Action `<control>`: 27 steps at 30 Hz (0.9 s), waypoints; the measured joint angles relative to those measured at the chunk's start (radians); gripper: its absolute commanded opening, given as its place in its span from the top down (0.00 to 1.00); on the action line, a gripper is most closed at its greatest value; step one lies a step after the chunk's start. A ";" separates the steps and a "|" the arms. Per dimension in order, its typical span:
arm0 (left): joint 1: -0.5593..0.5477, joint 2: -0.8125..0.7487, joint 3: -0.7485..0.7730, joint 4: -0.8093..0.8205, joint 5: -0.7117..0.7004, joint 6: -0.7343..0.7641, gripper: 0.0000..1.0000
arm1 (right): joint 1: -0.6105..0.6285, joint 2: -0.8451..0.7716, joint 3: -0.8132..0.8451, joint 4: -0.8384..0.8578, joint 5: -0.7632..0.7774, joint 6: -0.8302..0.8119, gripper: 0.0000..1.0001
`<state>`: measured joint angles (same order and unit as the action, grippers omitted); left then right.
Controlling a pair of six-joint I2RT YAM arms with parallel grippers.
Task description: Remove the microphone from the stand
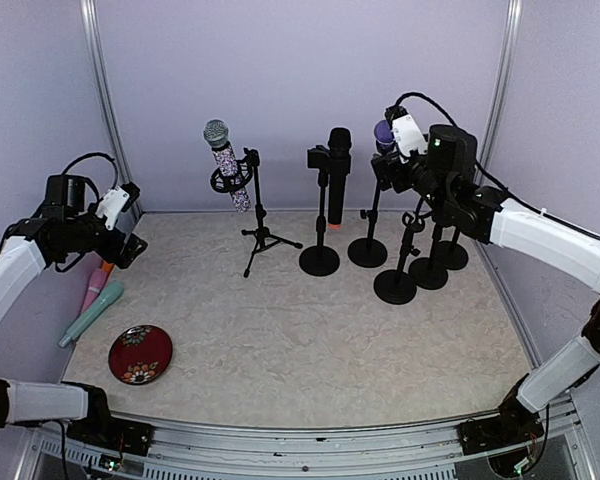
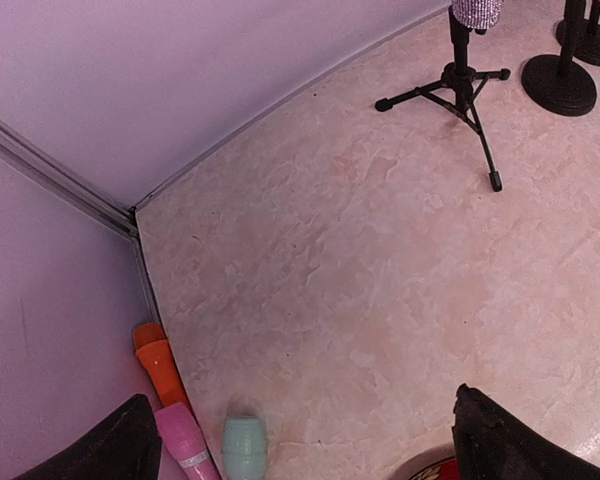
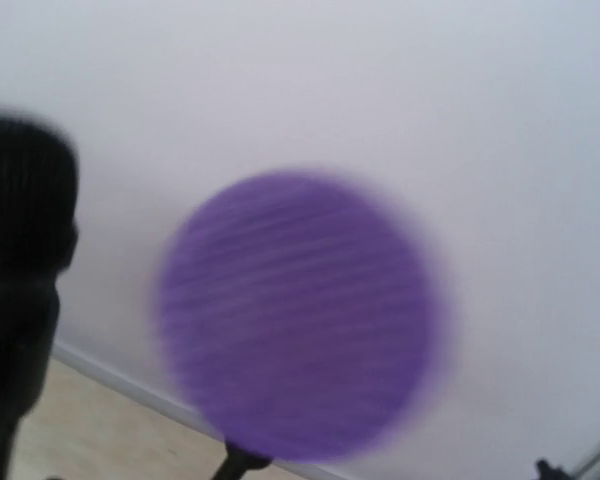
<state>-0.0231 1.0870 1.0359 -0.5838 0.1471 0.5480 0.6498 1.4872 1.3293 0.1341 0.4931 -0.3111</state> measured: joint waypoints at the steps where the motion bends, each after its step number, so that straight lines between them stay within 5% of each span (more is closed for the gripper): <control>1: 0.000 -0.001 0.005 0.002 0.001 0.000 0.01 | 0.003 0.020 0.005 0.005 0.010 -0.022 0.01; 13: 0.000 -0.015 0.010 -0.011 0.023 0.020 0.01 | 0.011 0.212 0.164 0.235 0.201 -0.308 0.19; 27: -0.006 -0.048 -0.004 -0.032 0.083 0.034 0.01 | 0.057 0.281 0.238 0.253 0.243 -0.349 0.90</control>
<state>-0.0288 1.0386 1.0317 -0.6159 0.2298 0.5819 0.7067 1.7683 1.5673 0.3870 0.7361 -0.6601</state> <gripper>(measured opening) 0.988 0.463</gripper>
